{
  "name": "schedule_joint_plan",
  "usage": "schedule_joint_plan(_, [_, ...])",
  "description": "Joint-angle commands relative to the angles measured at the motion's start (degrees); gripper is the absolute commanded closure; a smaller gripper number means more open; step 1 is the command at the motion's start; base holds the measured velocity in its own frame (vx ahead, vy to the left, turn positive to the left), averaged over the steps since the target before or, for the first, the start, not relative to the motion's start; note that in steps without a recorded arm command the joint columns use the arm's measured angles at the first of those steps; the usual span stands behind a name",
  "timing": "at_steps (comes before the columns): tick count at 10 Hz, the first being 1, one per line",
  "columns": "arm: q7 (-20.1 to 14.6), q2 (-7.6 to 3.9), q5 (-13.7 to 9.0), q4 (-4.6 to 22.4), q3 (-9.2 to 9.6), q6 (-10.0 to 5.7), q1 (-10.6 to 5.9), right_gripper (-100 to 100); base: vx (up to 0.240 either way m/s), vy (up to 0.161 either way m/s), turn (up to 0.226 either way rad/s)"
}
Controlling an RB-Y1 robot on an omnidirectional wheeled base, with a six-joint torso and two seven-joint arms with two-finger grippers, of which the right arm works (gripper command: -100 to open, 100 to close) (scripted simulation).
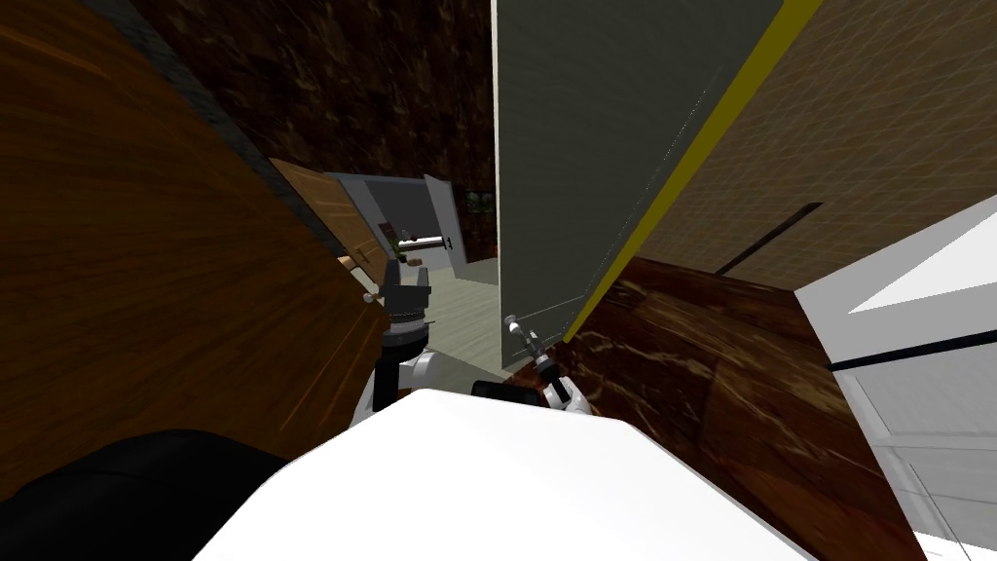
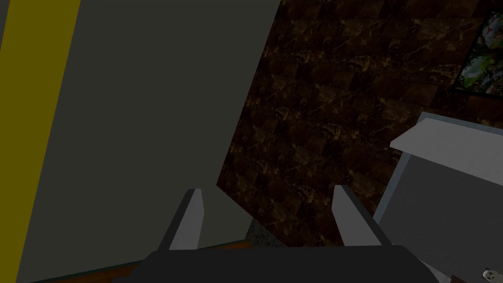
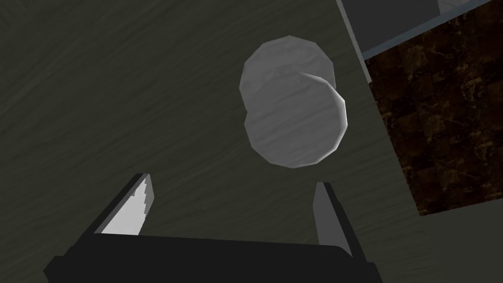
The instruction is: Push the door open
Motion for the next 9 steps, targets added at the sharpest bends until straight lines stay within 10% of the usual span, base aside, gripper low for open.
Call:
schedule_joint_plan(1, [2.9,0.21,0.6,0.0,0.48,0.15,-0.10,-100,-0.038,-0.017,-0.080])
schedule_joint_plan(9, [13.9,1.64,2.9,1.1,2.38,0.44,-0.94,-100,-0.044,-0.020,-0.082])
